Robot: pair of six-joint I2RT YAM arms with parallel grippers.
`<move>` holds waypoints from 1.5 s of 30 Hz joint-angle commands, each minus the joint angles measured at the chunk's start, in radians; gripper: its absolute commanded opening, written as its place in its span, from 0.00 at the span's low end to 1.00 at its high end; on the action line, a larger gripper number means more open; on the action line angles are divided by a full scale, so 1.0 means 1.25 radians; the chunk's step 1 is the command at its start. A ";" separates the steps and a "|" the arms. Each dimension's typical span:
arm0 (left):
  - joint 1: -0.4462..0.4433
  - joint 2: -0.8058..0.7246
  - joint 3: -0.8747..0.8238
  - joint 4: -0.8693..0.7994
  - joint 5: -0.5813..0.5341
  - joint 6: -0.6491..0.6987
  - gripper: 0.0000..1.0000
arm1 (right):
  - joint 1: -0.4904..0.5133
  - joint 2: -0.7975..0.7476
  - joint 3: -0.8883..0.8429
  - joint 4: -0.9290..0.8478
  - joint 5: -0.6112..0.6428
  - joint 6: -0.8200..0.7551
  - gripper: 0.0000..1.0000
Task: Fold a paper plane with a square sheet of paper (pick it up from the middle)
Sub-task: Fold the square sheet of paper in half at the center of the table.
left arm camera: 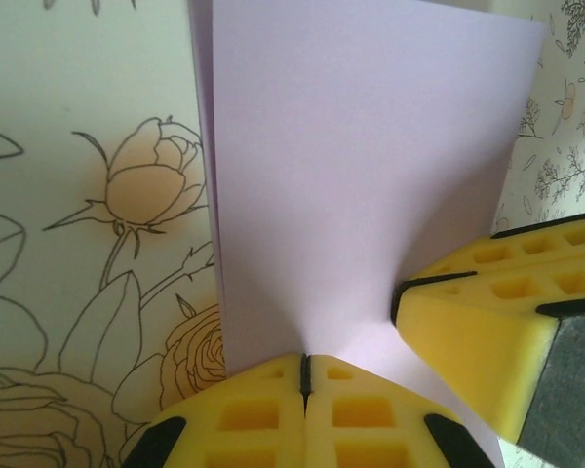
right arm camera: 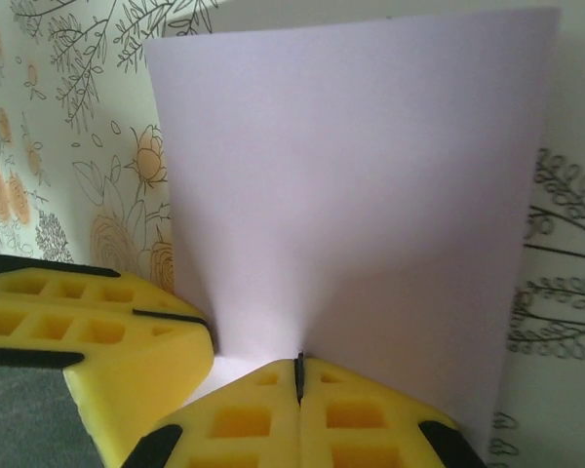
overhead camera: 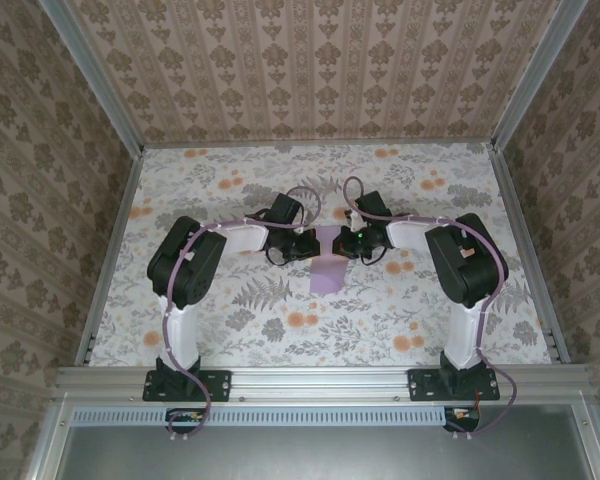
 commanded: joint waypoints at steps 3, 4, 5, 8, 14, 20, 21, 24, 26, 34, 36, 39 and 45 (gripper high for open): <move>-0.004 0.099 -0.095 -0.172 -0.142 0.004 0.00 | -0.089 -0.034 -0.058 -0.043 0.079 -0.070 0.00; -0.003 0.099 -0.098 -0.172 -0.142 0.005 0.00 | -0.100 -0.042 -0.056 -0.045 0.079 -0.074 0.00; -0.003 0.099 -0.099 -0.169 -0.142 0.004 0.00 | -0.107 -0.049 -0.053 -0.046 0.079 -0.076 0.00; -0.004 0.097 -0.099 -0.168 -0.141 0.003 0.00 | -0.110 -0.089 -0.050 -0.036 0.075 -0.069 0.00; -0.005 0.100 -0.086 -0.178 -0.142 0.003 0.00 | -0.041 -0.147 -0.066 0.035 0.086 -0.024 0.00; -0.007 0.097 -0.084 -0.180 -0.146 0.000 0.00 | 0.018 -0.057 -0.003 0.065 0.037 0.013 0.00; -0.007 0.097 -0.088 -0.179 -0.147 0.000 0.00 | 0.019 -0.040 0.004 0.073 0.027 0.019 0.00; -0.007 0.095 -0.094 -0.181 -0.150 -0.001 0.00 | 0.020 -0.002 0.024 0.083 0.016 0.031 0.00; -0.007 0.094 -0.098 -0.180 -0.151 -0.002 0.00 | 0.017 0.011 0.032 0.080 0.027 0.030 0.00; -0.008 0.095 -0.121 -0.160 -0.145 -0.014 0.00 | -0.059 0.045 0.029 0.069 0.070 0.046 0.00; -0.008 0.094 -0.126 -0.158 -0.144 -0.015 0.00 | -0.082 0.042 0.031 0.065 0.079 0.046 0.00; -0.007 0.092 -0.124 -0.156 -0.144 -0.014 0.00 | -0.104 0.026 0.042 0.048 0.100 0.040 0.00; -0.009 0.091 -0.118 -0.156 -0.144 -0.013 0.00 | -0.095 -0.043 0.041 0.041 0.077 0.030 0.00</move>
